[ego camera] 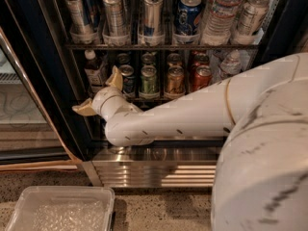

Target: Pick blue plastic bottle from middle shelf of fridge

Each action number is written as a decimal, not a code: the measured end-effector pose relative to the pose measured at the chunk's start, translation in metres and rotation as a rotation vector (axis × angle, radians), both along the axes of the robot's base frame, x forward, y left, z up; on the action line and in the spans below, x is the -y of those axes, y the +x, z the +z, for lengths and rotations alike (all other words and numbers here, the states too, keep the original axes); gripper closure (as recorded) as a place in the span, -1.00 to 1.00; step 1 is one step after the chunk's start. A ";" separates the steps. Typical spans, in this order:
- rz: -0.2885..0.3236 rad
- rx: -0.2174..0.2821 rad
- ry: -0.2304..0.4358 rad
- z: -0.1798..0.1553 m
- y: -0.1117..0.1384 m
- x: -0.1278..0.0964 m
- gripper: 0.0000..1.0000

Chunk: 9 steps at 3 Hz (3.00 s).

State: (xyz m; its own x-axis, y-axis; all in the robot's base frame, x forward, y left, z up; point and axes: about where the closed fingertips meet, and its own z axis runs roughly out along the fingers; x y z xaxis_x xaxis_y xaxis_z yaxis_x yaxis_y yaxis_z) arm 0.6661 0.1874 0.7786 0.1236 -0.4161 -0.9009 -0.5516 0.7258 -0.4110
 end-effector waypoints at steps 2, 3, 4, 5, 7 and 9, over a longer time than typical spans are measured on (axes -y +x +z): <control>0.026 0.082 -0.129 0.015 -0.026 -0.022 -0.63; 0.027 0.119 -0.165 0.028 -0.049 -0.028 -0.54; 0.001 0.108 -0.164 0.025 -0.053 -0.023 -0.60; -0.061 0.082 -0.135 0.011 -0.045 -0.011 -0.60; -0.122 0.034 -0.050 -0.020 -0.021 0.001 -0.40; -0.153 0.060 0.010 -0.025 0.007 0.009 -0.40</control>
Offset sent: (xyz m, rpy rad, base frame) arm -0.0531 0.0388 0.0261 -0.2270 -0.1546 0.0526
